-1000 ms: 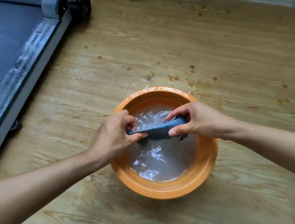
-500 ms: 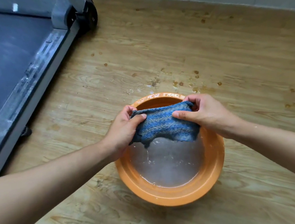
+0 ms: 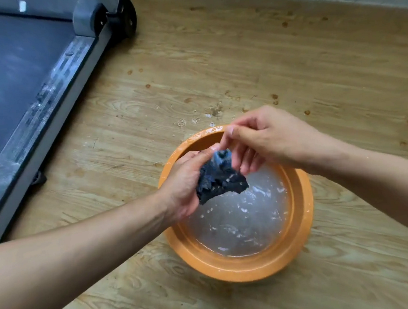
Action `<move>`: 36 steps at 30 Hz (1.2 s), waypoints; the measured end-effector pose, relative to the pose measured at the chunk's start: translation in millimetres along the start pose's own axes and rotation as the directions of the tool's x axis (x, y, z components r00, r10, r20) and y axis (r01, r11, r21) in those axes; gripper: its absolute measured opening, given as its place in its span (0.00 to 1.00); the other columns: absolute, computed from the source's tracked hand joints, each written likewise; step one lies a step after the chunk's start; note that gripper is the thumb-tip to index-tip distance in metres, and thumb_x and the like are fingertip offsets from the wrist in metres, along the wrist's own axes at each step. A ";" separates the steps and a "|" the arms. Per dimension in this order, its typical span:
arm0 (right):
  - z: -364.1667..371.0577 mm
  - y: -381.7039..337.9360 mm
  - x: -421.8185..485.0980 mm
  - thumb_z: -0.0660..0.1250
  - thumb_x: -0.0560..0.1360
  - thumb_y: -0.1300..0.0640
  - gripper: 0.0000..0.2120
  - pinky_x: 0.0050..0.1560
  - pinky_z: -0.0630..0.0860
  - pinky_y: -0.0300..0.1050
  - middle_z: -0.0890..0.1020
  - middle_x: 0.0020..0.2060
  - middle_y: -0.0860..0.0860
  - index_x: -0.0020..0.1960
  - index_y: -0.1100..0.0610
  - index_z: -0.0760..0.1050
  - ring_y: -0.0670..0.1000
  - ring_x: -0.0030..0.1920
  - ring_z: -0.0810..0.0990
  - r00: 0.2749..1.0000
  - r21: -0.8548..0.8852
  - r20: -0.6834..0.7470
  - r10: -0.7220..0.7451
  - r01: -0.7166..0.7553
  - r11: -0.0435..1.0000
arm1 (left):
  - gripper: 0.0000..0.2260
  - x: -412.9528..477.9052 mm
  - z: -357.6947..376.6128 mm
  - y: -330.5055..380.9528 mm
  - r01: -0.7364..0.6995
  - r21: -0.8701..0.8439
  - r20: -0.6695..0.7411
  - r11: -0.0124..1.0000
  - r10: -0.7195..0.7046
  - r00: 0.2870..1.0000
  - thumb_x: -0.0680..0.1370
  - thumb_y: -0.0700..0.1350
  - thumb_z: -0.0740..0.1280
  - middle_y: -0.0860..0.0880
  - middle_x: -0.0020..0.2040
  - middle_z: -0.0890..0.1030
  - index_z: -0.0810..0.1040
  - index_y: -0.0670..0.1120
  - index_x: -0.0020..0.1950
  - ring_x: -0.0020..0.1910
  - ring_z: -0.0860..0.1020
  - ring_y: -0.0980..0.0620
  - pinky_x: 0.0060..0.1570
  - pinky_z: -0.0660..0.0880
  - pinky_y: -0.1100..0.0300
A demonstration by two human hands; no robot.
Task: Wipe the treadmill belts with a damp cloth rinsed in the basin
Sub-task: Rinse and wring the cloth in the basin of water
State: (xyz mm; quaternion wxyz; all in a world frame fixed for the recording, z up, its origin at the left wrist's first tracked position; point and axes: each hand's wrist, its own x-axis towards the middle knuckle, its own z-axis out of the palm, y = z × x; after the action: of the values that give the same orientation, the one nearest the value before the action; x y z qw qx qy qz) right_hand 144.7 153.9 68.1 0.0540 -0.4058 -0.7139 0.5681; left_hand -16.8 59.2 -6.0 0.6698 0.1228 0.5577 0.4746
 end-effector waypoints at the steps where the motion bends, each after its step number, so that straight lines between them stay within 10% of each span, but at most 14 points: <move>1: -0.9 10.8 4.0 0.58 0.87 0.58 0.15 0.38 0.80 0.43 0.86 0.35 0.54 0.49 0.60 0.82 0.50 0.34 0.84 0.994 0.026 -0.111 -0.009 0.012 1.000 | 0.32 -0.5 0.9 -1.1 -0.007 0.003 -0.030 1.000 0.007 1.000 0.77 0.49 0.77 0.31 0.58 0.83 0.69 0.33 0.73 0.51 0.85 0.38 0.49 0.83 0.44; 4: 19.7 47.3 9.2 0.65 0.84 0.52 0.07 0.48 0.78 0.46 0.84 0.45 0.49 0.52 0.54 0.79 0.49 0.46 0.83 0.936 0.280 -0.298 0.189 -0.103 0.954 | 0.14 1.8 2.6 -4.2 -0.008 -0.017 -0.042 1.000 0.007 0.999 0.83 0.35 0.64 0.35 0.49 0.85 0.73 0.38 0.69 0.40 0.85 0.44 0.39 0.82 0.52; 7: 59.2 74.1 3.8 0.66 0.81 0.38 0.24 0.61 0.79 0.57 0.82 0.62 0.59 0.64 0.57 0.77 0.58 0.62 0.82 0.877 0.685 0.049 0.479 -0.379 0.623 | 0.14 1.7 10.1 -3.2 -0.053 -0.034 -0.017 0.998 0.052 0.999 0.83 0.36 0.55 0.45 0.38 0.80 0.80 0.39 0.56 0.32 0.78 0.52 0.34 0.75 0.59; 9: 77.1 77.1 4.8 0.64 0.79 0.33 0.33 0.69 0.75 0.65 0.81 0.64 0.64 0.68 0.60 0.76 0.64 0.65 0.82 0.849 0.824 0.319 0.422 -0.468 0.318 | 0.11 -0.7 21.3 -5.4 -0.060 -0.041 -0.026 0.997 0.059 0.998 0.82 0.41 0.56 0.47 0.36 0.76 0.78 0.43 0.47 0.33 0.74 0.51 0.37 0.72 0.58; 13: 88.8 64.3 22.5 0.63 0.79 0.33 0.33 0.73 0.72 0.62 0.82 0.66 0.61 0.72 0.56 0.78 0.63 0.67 0.81 0.859 0.923 0.358 0.366 -0.385 0.001 | 0.10 5.3 30.8 -20.1 -0.200 0.275 -0.024 0.940 0.214 0.976 0.81 0.51 0.62 0.45 0.43 0.80 0.79 0.47 0.48 0.46 0.79 0.49 0.55 0.74 0.52; 16: 76.6 55.9 34.5 0.59 0.82 0.37 0.31 0.64 0.80 0.53 0.85 0.59 0.61 0.68 0.62 0.79 0.60 0.58 0.86 0.856 0.950 0.258 0.449 -0.308 0.042 | 0.13 8.6 11.5 -27.6 -0.490 0.823 0.265 0.287 0.568 0.779 0.84 0.48 0.60 0.50 0.59 0.80 0.81 0.48 0.62 0.59 0.76 0.53 0.61 0.72 0.59; 18: 68.3 51.0 36.6 0.58 0.83 0.36 0.28 0.46 0.82 0.45 0.86 0.44 0.57 0.56 0.60 0.81 0.55 0.41 0.87 0.859 0.955 0.211 0.468 -0.282 0.087 | 0.17 10.3 -5.0 -26.7 -0.436 0.887 0.436 -0.151 0.582 0.686 0.84 0.50 0.59 0.53 0.69 0.78 0.80 0.51 0.70 0.71 0.72 0.51 0.68 0.70 0.51; 21: 78.5 44.8 33.1 0.59 0.82 0.35 0.26 0.46 0.82 0.44 0.87 0.47 0.53 0.59 0.55 0.84 0.54 0.46 0.87 0.858 0.929 0.171 0.484 -0.304 0.212 | 0.26 5.5 -10.6 -23.5 -0.253 0.836 0.493 -0.487 0.463 0.736 0.83 0.57 0.52 0.49 0.80 0.70 0.75 0.48 0.76 0.83 0.61 0.46 0.75 0.64 0.41; 23: 94.3 46.3 33.6 0.61 0.82 0.35 0.25 0.54 0.83 0.47 0.88 0.52 0.54 0.61 0.53 0.84 0.54 0.52 0.88 0.862 0.901 0.126 0.491 -0.306 0.307 | 0.34 -0.1 -2.7 -22.1 -0.276 0.841 0.448 -0.466 0.314 0.837 0.79 0.59 0.46 0.47 0.83 0.65 0.69 0.45 0.81 0.84 0.55 0.49 0.80 0.56 0.41; 26: 100.6 50.9 35.0 0.65 0.80 0.35 0.22 0.28 0.70 0.38 0.82 0.33 0.52 0.45 0.54 0.81 0.50 0.28 0.79 0.859 0.797 0.067 0.508 -0.352 0.490 | 0.34 -4.4 -3.5 -16.4 -0.270 0.963 0.262 -0.018 0.319 0.911 0.73 0.58 0.46 0.51 0.71 0.76 0.76 0.48 0.72 0.74 0.70 0.51 0.75 0.63 0.45; 29: 96.8 58.2 38.0 0.65 0.80 0.36 0.25 0.25 0.55 0.38 0.68 0.25 0.49 0.31 0.50 0.66 0.47 0.23 0.63 0.859 0.649 -0.001 0.512 -0.388 0.654 | 0.32 -2.0 -20.3 -13.5 -0.202 0.940 0.088 0.275 0.377 0.922 0.73 0.50 0.51 0.47 0.73 0.77 0.77 0.43 0.74 0.74 0.73 0.48 0.76 0.65 0.52; 36: 92.6 66.5 49.4 0.60 0.83 0.35 0.26 0.25 0.55 0.36 0.65 0.23 0.48 0.33 0.50 0.64 0.48 0.21 0.60 0.910 0.537 -0.042 0.413 -0.328 0.777 | 0.22 -12.8 -26.4 -27.5 -0.163 0.908 0.024 0.387 0.339 0.940 0.81 0.35 0.57 0.44 0.74 0.75 0.74 0.39 0.75 0.75 0.71 0.50 0.74 0.59 0.69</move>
State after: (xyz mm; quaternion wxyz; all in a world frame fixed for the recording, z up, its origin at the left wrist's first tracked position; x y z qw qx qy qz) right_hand 96.5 116.1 -40.0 0.1045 -0.5522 -0.4333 0.7046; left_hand -24.9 25.4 -26.3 0.3716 0.5037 0.7517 0.2078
